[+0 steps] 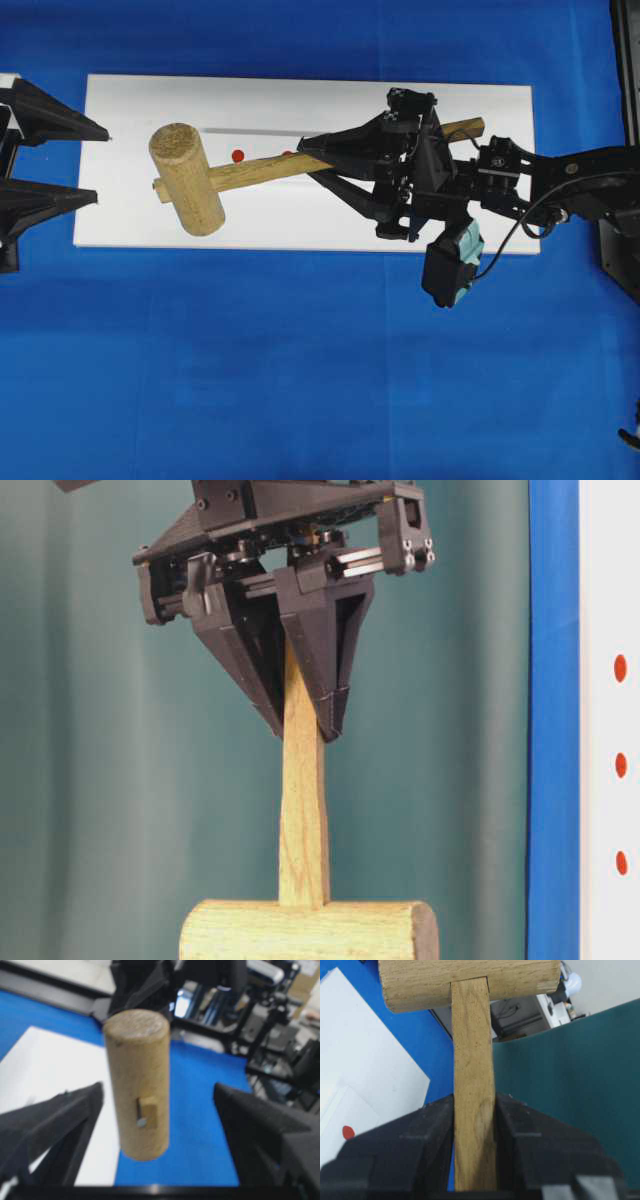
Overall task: Hit the mark with a hammer.
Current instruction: 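Swing the mallet head toward the left gripper with the right gripper, then close the left gripper around the mallet head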
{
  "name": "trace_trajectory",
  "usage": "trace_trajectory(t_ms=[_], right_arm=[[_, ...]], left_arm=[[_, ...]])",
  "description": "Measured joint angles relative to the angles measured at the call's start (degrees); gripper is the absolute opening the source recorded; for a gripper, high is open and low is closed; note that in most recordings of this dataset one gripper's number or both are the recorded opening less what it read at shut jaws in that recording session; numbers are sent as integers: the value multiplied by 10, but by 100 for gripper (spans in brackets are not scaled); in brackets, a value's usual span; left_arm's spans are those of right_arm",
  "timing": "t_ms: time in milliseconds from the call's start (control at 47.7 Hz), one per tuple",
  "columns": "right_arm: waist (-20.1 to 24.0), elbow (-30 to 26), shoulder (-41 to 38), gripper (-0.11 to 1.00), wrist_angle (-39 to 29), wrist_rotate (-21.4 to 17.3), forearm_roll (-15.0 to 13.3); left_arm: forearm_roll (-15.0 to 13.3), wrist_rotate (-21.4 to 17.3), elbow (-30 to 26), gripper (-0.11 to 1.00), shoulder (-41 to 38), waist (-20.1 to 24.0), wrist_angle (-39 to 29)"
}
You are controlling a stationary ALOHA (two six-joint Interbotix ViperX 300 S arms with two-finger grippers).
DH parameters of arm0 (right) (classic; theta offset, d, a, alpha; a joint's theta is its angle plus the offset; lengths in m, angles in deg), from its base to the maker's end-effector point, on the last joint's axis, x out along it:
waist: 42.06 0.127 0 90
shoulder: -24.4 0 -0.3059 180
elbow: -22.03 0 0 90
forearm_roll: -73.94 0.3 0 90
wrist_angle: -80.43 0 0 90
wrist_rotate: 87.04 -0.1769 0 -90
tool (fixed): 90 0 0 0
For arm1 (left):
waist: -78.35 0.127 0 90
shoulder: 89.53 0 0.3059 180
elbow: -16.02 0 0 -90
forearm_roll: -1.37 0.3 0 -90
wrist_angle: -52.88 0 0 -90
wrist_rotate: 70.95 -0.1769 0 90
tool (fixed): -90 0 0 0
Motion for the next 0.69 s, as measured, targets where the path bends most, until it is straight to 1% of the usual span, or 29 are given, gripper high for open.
trace_trajectory(t_ms=[126, 251, 377, 566, 691], right_arm=[[0, 0, 0, 10, 3, 1, 0], [0, -1, 0, 10, 2, 1, 0], [0, -4, 0, 9, 3, 0, 0], [0, -6, -1, 10, 3, 0, 3], [-1, -7, -1, 9, 3, 0, 5]], left_arm=[[-1, 7, 0, 93, -11, 14, 5], [-1, 12, 0, 94, -42, 26, 32], [-1, 12, -9, 94, -88, 27, 69], [0, 13, -39, 94, -168, 27, 119], [-1, 13, -54, 94, -203, 26, 148]])
